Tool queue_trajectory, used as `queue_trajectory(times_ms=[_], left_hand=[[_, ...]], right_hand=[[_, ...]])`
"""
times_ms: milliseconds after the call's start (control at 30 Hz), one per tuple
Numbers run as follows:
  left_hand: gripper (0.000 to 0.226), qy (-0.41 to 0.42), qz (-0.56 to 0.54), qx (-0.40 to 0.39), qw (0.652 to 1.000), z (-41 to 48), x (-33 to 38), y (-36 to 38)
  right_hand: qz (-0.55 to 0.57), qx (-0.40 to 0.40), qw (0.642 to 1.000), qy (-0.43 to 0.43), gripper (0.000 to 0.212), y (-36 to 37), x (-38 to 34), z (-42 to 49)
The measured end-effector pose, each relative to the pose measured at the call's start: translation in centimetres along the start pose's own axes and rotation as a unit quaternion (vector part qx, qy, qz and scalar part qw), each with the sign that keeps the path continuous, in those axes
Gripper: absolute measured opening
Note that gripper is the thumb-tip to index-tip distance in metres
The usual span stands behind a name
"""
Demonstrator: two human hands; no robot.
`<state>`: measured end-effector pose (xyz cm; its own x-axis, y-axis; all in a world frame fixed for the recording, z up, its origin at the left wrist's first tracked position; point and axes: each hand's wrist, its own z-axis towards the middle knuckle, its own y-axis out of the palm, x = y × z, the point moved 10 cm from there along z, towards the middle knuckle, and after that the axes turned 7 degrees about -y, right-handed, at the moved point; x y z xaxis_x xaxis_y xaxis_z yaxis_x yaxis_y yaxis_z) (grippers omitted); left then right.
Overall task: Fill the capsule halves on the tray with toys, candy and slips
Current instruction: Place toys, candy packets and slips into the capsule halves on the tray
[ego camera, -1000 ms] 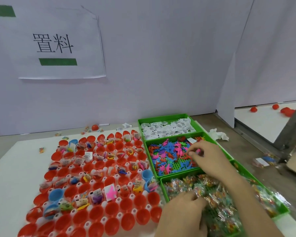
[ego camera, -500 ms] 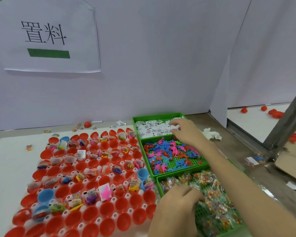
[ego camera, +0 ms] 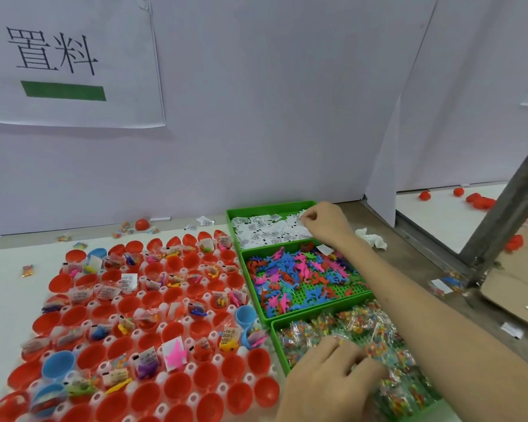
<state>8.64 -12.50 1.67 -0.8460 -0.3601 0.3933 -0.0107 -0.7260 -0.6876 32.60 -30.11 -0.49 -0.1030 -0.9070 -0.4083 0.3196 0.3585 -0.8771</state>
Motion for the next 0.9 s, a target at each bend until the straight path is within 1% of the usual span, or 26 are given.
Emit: queue_trajectory(times_ms=[100,167,267,367,400,500,567,633,667,700,733,767,800,833,867,900], left_hand=[[0.034,-0.003,0.007,0.003,1.000,0.0,0.1,-0.1],[0.032,-0.006,0.005,-0.008,1.000,-0.1,0.3,0.0],[0.029,-0.010,-0.004,-0.018,1.000,-0.2,0.4,0.1],[0.028,-0.021,-0.045,-0.031,0.998,0.0,0.1,0.3],[0.026,-0.025,-0.053,-0.043,0.997,0.0,-0.1,0.6],[0.019,-0.010,-0.036,-0.040,0.999,-0.5,-0.4,1.2],[0.018,-0.003,-0.054,-0.023,0.998,-0.4,-0.8,1.4],[0.017,-0.022,-0.096,-0.002,0.995,-0.4,-1.0,0.8],[0.018,-0.031,-0.109,0.016,0.993,-0.2,-0.8,0.3],[0.020,-0.030,-0.116,0.038,0.992,-0.4,-0.7,-0.3],[0.025,-0.035,-0.127,0.058,0.990,-0.4,-0.9,-0.2],[0.028,-0.065,-0.128,0.056,0.988,0.0,-1.8,0.1],[0.032,-0.116,-0.124,0.047,0.984,1.0,-3.1,-0.1],[0.050,-0.184,-0.136,0.002,0.973,0.8,-4.1,0.3],[0.074,-0.287,-0.137,-0.006,0.948,-0.2,-6.9,0.8],[0.079,-0.363,-0.221,-0.008,0.905,-0.6,-8.5,1.9]], right_hand=[[0.038,0.035,0.999,0.015,0.013,-1.2,0.9,-0.6],[0.056,0.058,0.996,0.040,0.007,-1.9,1.9,-1.0],[0.098,0.076,0.990,0.069,0.013,-2.4,2.9,-1.2],[0.143,0.079,0.982,0.090,0.012,-2.6,3.5,-1.0],[0.155,0.083,0.980,0.093,0.013,-2.6,3.7,-1.0],[0.192,0.120,0.970,0.085,0.021,-3.4,3.9,-1.2],[0.230,0.156,0.958,0.073,0.024,-4.6,3.4,-2.0],[0.288,0.181,0.939,0.058,0.016,-6.0,2.4,-3.4],[0.330,0.182,0.925,0.051,0.008,-6.5,1.8,-4.4],[0.372,0.169,0.912,0.038,0.007,-6.8,0.9,-5.6],[0.410,0.144,0.901,0.016,0.012,-6.9,-0.2,-7.0],[0.434,0.114,0.894,-0.008,0.015,-6.8,-1.2,-8.4],[0.448,0.091,0.889,-0.024,0.014,-6.6,-2.0,-9.8],[0.454,0.073,0.888,-0.031,0.012,-6.3,-2.5,-11.1],[0.455,0.060,0.888,-0.028,0.010,-6.0,-2.9,-12.1],[0.449,0.050,0.892,-0.026,0.010,-5.7,-3.0,-12.9]])
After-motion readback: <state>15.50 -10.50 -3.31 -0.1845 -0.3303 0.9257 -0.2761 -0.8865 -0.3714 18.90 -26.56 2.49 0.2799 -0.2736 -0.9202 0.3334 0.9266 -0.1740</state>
